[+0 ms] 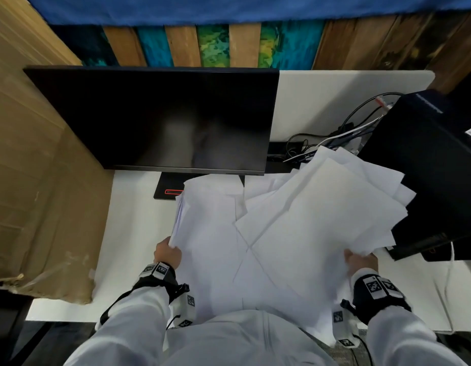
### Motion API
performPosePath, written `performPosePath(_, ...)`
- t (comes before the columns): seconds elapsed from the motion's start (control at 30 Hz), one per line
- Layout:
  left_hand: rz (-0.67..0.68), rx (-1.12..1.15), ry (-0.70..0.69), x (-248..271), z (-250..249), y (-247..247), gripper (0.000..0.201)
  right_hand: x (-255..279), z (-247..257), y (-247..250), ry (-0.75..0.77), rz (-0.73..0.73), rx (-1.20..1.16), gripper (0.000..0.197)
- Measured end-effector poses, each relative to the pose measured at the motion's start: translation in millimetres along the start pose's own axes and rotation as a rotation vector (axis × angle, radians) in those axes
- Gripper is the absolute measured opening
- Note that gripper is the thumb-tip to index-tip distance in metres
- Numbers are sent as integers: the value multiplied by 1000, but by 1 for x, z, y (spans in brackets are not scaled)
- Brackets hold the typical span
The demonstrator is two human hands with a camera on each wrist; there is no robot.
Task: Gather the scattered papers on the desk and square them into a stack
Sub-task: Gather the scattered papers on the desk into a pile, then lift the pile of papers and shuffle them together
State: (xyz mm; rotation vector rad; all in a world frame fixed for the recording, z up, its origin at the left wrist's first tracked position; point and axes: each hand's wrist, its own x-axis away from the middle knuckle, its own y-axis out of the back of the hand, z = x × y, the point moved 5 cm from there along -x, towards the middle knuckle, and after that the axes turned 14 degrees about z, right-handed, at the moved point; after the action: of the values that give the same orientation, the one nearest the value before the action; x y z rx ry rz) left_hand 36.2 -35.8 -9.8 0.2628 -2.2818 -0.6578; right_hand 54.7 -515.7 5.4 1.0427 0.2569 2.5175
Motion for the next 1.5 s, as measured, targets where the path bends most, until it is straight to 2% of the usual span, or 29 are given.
performPosePath(0.03,-24,13,7,0,0,3,25,-1,3,1,-2,11,4,15)
performPosePath(0.13,-31,96,44,1,3,7,29,5,7,3,-21,-1,73,41)
performPosePath(0.27,164,185,96,7,5,-8,47,13,-9,-14,-126,139,154,59)
performPosePath(0.37,200,198,101,15,4,-16,46,16,-19,-29,-182,215,217,65)
performPosePath(0.53,128,173,87,9,3,-11,42,24,-4,-30,-99,38,263,59)
performPosePath(0.67,22,68,105,-1,2,6,34,17,23,-12,15,-79,22,52)
performPosePath(0.83,-2,9,124,0,0,20,37,15,48,2,45,-31,-131,51)
performPosePath(0.97,70,3,121,-2,-1,7,36,16,51,-3,32,-7,-94,50)
performPosePath(1.07,173,-11,76,1,-10,-6,35,18,47,-13,-6,26,-37,54)
performPosePath(1.17,209,-70,16,6,-27,-12,50,19,43,-26,1,65,19,52)
performPosePath(1.37,126,-222,-43,14,-49,9,39,19,41,-30,-1,78,7,48)
performPosePath(1.5,9,-118,-71,26,-50,50,29,17,41,-13,26,-35,-19,44)
